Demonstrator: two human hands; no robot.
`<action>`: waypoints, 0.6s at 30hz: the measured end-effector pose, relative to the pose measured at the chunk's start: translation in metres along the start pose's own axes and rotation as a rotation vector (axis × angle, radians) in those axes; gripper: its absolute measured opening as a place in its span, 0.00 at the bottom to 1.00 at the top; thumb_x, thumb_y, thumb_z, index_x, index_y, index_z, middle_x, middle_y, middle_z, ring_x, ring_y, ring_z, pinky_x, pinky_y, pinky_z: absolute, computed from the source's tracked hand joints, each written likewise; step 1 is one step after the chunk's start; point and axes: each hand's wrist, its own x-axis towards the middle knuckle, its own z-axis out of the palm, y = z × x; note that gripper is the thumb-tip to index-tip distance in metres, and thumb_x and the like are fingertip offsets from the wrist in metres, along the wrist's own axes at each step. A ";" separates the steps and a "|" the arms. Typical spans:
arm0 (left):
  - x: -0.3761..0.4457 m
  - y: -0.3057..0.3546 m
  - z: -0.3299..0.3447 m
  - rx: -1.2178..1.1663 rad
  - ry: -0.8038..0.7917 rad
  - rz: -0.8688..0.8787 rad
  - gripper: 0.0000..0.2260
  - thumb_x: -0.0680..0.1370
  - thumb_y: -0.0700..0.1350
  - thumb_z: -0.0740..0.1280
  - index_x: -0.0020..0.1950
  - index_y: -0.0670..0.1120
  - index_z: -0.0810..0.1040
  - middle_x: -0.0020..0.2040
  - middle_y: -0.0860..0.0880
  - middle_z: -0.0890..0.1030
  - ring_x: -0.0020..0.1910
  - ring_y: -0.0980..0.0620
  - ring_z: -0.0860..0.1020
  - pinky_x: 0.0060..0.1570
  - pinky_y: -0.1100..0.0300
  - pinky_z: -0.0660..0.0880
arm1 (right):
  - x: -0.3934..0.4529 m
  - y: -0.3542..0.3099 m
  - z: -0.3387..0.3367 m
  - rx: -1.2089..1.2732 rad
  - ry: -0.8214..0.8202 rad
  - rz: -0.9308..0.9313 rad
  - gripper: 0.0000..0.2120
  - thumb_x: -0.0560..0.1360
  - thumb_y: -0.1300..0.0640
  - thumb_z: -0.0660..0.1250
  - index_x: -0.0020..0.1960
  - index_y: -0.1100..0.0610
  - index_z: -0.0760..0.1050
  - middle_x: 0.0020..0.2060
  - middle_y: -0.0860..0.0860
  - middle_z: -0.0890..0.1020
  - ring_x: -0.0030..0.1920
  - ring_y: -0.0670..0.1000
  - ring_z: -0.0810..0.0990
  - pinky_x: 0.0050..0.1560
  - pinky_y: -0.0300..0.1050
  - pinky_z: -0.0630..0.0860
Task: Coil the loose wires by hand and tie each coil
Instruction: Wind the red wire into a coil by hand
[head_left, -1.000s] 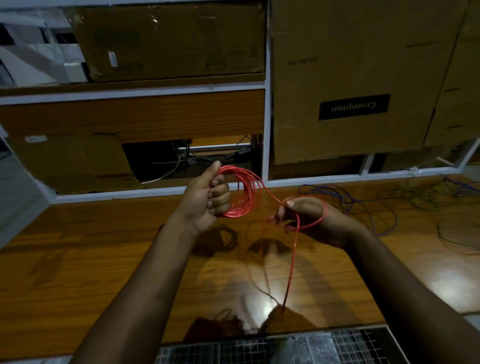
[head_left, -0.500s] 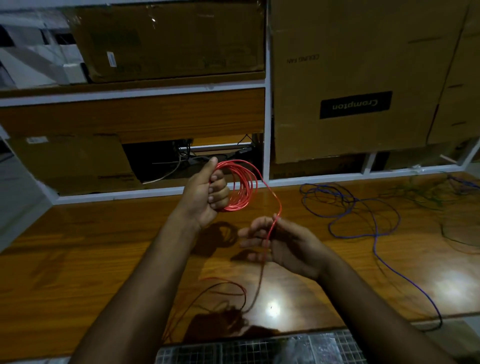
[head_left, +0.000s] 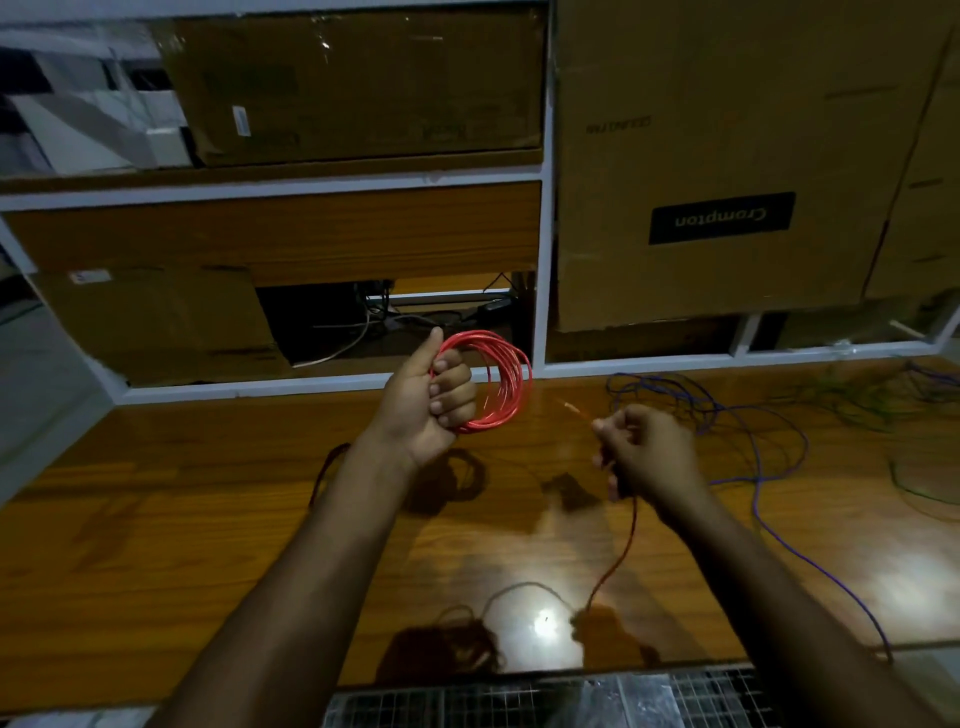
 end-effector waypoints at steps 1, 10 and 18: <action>0.001 -0.003 0.002 0.011 0.029 0.012 0.22 0.84 0.56 0.54 0.32 0.49 0.67 0.21 0.54 0.62 0.17 0.59 0.61 0.17 0.67 0.55 | -0.010 -0.007 0.005 -0.208 -0.046 -0.053 0.05 0.80 0.52 0.65 0.48 0.53 0.76 0.38 0.51 0.83 0.27 0.43 0.79 0.27 0.38 0.76; 0.004 -0.026 0.003 0.287 0.161 0.007 0.20 0.83 0.57 0.56 0.35 0.47 0.67 0.24 0.53 0.63 0.20 0.58 0.62 0.22 0.66 0.57 | -0.063 -0.077 0.016 -0.789 -0.385 -0.751 0.18 0.77 0.61 0.67 0.64 0.48 0.77 0.60 0.47 0.73 0.60 0.49 0.75 0.61 0.54 0.72; -0.010 -0.046 0.020 0.414 0.126 -0.019 0.14 0.84 0.52 0.56 0.45 0.44 0.72 0.29 0.51 0.70 0.26 0.56 0.68 0.28 0.65 0.68 | -0.020 -0.109 -0.004 -0.603 -0.098 -1.224 0.07 0.73 0.63 0.73 0.50 0.58 0.79 0.38 0.52 0.82 0.37 0.48 0.82 0.36 0.40 0.79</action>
